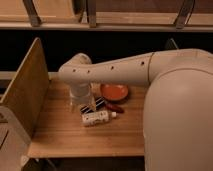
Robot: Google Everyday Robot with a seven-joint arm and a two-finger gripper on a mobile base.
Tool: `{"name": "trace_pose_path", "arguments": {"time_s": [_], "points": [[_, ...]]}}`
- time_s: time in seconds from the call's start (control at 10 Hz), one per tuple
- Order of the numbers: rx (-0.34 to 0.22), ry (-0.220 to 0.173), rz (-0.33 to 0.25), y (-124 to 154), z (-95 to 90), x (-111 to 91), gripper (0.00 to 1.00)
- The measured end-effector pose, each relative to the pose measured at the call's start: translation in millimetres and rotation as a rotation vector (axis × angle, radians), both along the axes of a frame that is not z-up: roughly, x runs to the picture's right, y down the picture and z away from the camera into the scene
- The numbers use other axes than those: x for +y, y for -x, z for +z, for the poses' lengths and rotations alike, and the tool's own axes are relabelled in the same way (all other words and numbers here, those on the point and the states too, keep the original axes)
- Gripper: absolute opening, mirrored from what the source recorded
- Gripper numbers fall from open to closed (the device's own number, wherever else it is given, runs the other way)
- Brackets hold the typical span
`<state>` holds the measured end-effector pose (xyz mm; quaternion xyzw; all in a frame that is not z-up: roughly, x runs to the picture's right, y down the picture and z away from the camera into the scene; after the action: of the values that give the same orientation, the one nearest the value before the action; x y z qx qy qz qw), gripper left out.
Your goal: Place the white sponge in the ceramic bowl
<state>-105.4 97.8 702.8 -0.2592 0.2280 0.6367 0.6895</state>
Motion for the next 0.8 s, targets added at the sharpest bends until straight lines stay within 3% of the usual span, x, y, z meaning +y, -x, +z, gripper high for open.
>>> {"name": "trace_pose_path", "arguments": {"time_s": [0.2, 0.4, 0.7, 0.8], "points": [[-0.017, -0.081, -0.045, -17.7, 2.7, -32.8, 0.65], [-0.089, -0.216, -0.164, -37.6, -3.8, -95.4, 0.65], [-0.211, -0.313, -0.324, -45.2, -16.8, -147.4, 0.65], [-0.227, -0.328, -0.349, -47.5, -19.3, -155.6, 0.65]]}}
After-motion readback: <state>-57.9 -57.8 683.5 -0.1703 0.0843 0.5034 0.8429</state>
